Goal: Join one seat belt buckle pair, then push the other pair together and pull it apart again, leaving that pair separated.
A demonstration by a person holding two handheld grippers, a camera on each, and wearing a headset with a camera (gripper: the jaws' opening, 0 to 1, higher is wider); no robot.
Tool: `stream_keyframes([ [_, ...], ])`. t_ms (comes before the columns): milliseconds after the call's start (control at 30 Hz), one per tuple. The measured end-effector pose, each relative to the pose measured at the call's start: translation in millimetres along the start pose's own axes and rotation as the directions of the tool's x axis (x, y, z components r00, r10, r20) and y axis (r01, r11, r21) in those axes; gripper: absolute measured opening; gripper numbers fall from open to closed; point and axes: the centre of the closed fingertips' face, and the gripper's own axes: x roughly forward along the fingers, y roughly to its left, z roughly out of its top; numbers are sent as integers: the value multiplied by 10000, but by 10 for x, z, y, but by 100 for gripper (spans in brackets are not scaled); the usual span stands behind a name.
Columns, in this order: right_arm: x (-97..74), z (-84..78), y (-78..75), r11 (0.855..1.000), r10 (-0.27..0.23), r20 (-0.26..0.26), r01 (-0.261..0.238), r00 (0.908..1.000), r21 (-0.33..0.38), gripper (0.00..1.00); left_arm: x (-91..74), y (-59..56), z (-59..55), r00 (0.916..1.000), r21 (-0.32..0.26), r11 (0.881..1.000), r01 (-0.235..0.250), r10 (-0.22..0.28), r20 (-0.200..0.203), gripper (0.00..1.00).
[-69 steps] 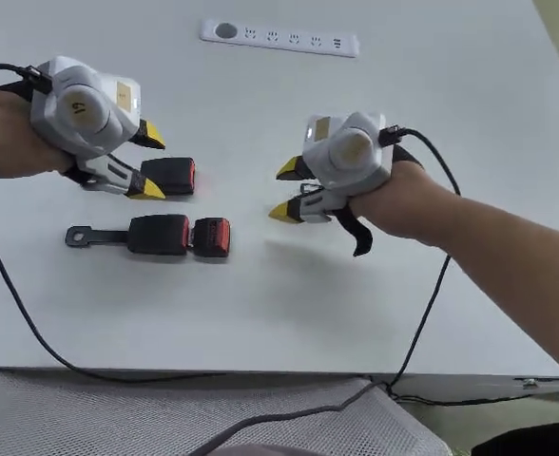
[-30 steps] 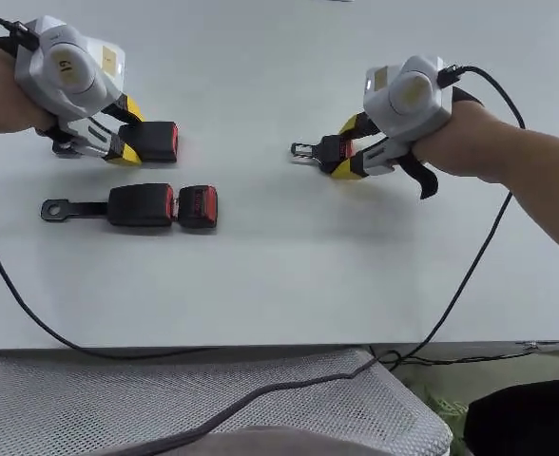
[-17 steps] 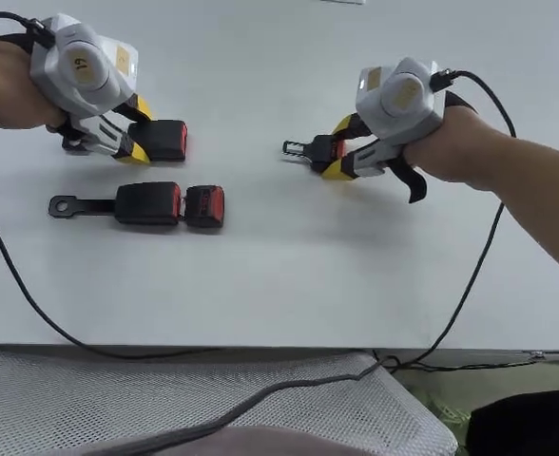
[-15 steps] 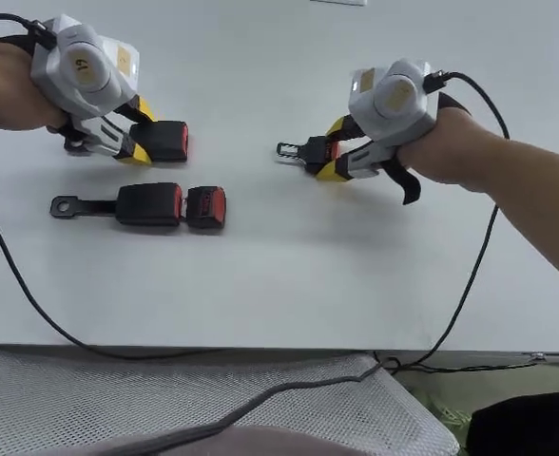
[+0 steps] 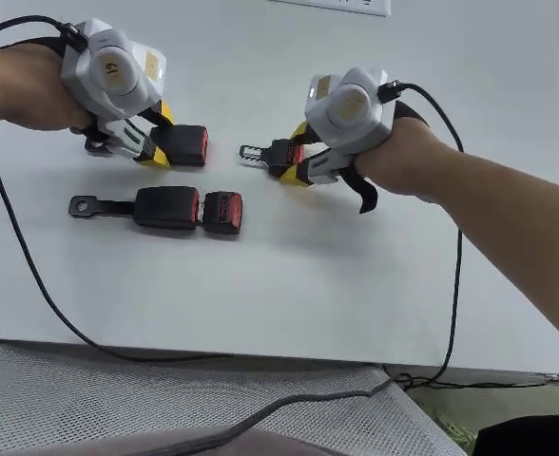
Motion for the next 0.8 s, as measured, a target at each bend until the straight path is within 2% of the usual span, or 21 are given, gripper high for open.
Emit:
stream_keyframes([
  [433, 175, 283, 0, 9988, 258, -122, -263, 9996, -424, 34, 18, 29, -24, 9999, 134, 9999, 8, -6, -142, 32],
  [533, 170, 305, -8, 9960, 3, -341, -34, 9994, -891, 34, 18, 37, -31, 9999, 108, 9999, 11, -9, -171, 32],
  [600, 165, 358, 11, 9962, 28, -110, -38, 9999, -867, 34, 19, 39, -32, 9999, 98, 10000, 5, -4, -144, 32],
  [733, 235, 422, 24, 9962, 19, -42, -23, 10000, -868, 34, 19, 41, -29, 9999, 104, 9999, -5, 6, -108, 32],
  [800, 240, 403, -8, 9970, 64, -65, -69, 10000, -773, 34, 18, 44, -29, 10000, 84, 10000, -27, 27, -86, 32],
])
